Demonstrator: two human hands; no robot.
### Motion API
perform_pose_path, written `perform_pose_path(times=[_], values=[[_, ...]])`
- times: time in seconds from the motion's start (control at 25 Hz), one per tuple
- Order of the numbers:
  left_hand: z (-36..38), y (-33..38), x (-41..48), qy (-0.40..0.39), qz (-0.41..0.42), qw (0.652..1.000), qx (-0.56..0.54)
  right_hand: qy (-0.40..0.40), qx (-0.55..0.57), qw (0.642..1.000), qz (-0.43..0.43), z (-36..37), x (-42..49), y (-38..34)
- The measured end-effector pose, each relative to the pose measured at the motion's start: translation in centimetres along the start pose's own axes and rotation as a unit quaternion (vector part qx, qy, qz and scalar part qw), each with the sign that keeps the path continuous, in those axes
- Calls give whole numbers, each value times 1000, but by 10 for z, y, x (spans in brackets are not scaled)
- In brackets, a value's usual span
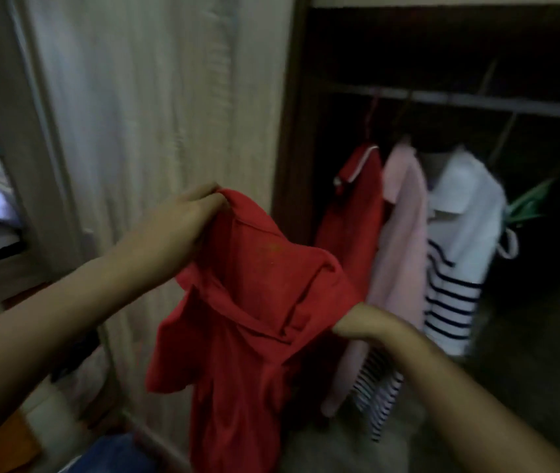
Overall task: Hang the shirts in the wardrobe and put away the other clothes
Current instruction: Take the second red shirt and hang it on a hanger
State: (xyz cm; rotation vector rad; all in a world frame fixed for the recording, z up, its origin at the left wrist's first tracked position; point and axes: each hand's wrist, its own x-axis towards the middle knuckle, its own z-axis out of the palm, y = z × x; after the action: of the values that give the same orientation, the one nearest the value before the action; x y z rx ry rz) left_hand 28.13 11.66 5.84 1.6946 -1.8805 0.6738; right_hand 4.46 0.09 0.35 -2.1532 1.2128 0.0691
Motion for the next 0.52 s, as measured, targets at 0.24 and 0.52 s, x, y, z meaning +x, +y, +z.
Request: perform_pose_path(times=[0.24,0.52], values=[[40,74,63,-94,32,995,-10,156,198,959,-129,-126,-55,99],[45,124,134,-122,19,988,-88,542,-4,837,-68,-224,-28,112]])
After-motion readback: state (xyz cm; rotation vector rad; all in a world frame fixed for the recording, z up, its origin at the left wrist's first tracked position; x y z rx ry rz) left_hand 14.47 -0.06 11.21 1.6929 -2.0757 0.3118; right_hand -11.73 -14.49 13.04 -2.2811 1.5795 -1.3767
